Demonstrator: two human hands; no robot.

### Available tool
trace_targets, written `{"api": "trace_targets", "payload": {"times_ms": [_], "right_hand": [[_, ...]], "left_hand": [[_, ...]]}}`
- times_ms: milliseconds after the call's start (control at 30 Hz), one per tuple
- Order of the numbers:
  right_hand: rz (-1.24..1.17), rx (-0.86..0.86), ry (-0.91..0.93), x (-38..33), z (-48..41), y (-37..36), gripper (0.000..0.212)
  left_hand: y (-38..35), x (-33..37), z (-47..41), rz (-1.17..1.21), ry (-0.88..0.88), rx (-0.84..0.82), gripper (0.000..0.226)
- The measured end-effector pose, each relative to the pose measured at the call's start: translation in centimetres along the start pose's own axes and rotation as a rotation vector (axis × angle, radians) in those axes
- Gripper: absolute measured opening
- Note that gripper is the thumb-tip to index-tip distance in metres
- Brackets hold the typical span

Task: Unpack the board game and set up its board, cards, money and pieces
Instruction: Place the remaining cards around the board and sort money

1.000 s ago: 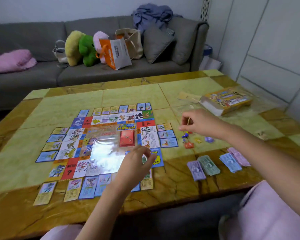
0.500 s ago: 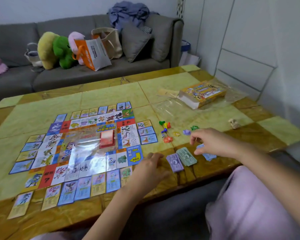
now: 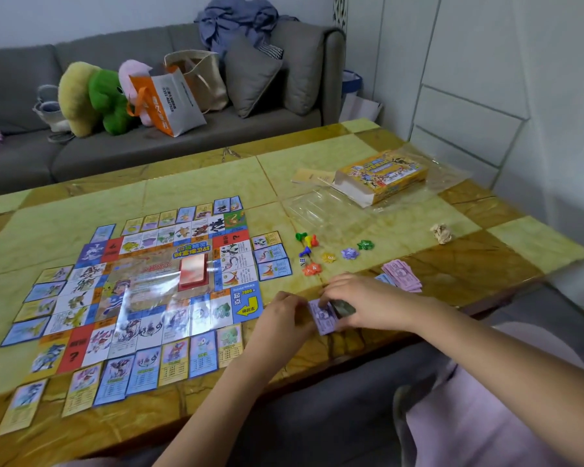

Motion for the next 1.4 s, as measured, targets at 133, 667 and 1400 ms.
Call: {"api": "trace_targets", "payload": {"times_ms": [133,667,1400], "right_hand": [[0.101,0.042,0.06,-0.8,0.2,-0.4,0.055],[0.024,0.263,0.069,-5.4,3.5,-3.0,0.024],[-0.766,0.689,-0.175,-8.3,2.2,0.4,0.021]], "left_hand": [[0.3,-0.4,0.8,0.028,0.048,0.011,0.036],[1.4,-1.2,6.1,0.545,0.351,0.126,0.026],[3.7,-0.2,4.5,1.3,0.376,0.021,0.016]]}}
Point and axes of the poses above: each hand's wrist, its own z-axis away from the middle knuckle, its own y-axis out of the back of the hand, x = y × z, the point moved 3 cm from there along -z, towards the middle knuckle, and after that the axes turned 1 degree about x, right-handed, at the moved point
